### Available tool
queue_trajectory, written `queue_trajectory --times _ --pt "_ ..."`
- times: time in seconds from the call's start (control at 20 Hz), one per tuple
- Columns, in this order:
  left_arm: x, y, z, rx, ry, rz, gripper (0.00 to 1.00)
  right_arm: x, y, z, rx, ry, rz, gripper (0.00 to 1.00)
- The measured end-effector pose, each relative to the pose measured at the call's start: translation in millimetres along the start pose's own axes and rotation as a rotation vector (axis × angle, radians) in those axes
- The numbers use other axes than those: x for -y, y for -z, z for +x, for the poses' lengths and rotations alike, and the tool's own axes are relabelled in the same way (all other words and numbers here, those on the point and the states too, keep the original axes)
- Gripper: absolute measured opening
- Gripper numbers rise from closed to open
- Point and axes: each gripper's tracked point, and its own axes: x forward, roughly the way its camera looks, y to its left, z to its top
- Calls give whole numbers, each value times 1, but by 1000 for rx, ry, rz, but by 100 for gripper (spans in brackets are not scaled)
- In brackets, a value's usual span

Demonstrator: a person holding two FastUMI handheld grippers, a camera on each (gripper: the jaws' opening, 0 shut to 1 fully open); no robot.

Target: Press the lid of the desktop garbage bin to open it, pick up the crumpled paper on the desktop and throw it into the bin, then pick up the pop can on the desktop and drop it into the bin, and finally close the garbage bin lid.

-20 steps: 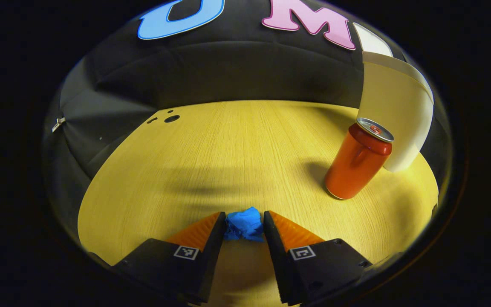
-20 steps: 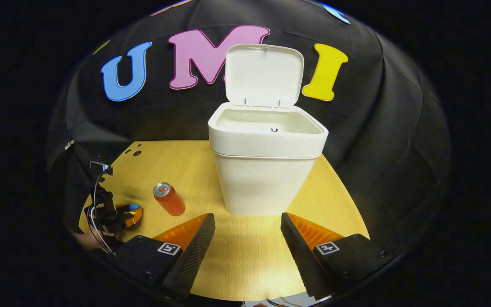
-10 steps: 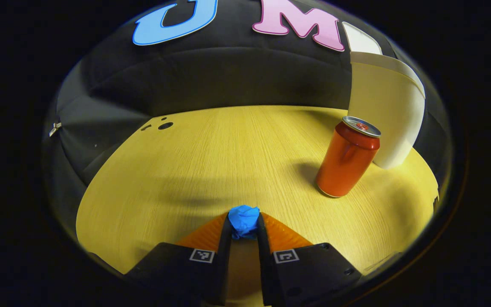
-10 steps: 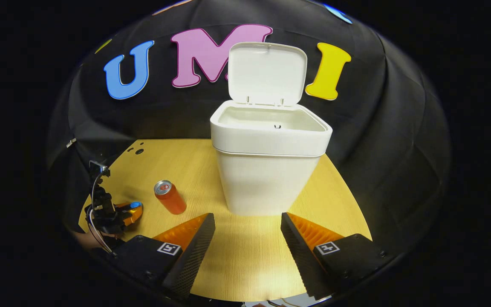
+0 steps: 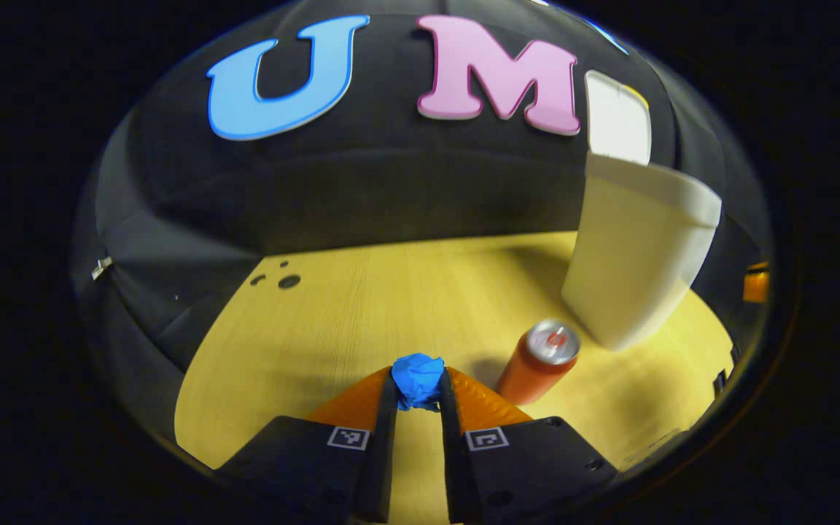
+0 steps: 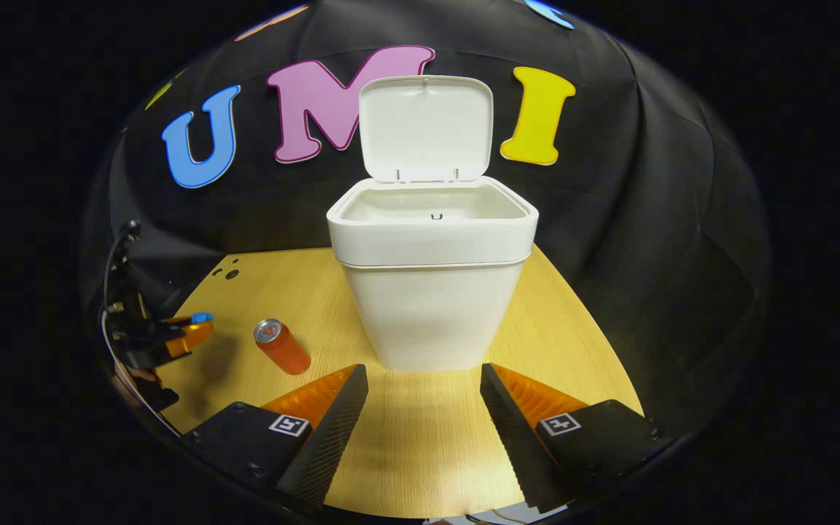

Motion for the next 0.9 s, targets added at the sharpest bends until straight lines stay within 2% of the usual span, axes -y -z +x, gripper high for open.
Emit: queue_trajectory --times 0.1,0.2,0.25,0.3,0.4,0.5,0.55,0.7,0.75,0.9 --pt "20 -44 -16 60 48 12 36 7 -1 0 11 0 20 98" --pt "43 -81 -29 105 93 46 33 16 -3 0 23 6 42 98" --pt "56 -96 -34 127 116 64 36 22 -3 1 29 9 56 98" --pt "70 -111 -38 147 140 81 33 27 -3 1 35 12 71 98" --pt "102 -136 -44 178 192 104 33 39 -4 1 43 23 100 98" --pt "134 -156 -47 204 244 122 36 52 -4 1 53 38 124 98" --pt "147 -164 -47 214 267 135 33 59 -4 1 57 42 135 99" --pt "187 -189 -38 242 333 142 33 76 -3 -1 63 57 156 99" --pt "199 -195 -34 247 355 143 36 83 -2 -2 63 64 155 99" --pt "241 -201 -19 237 425 149 33 101 0 -4 64 83 156 99"
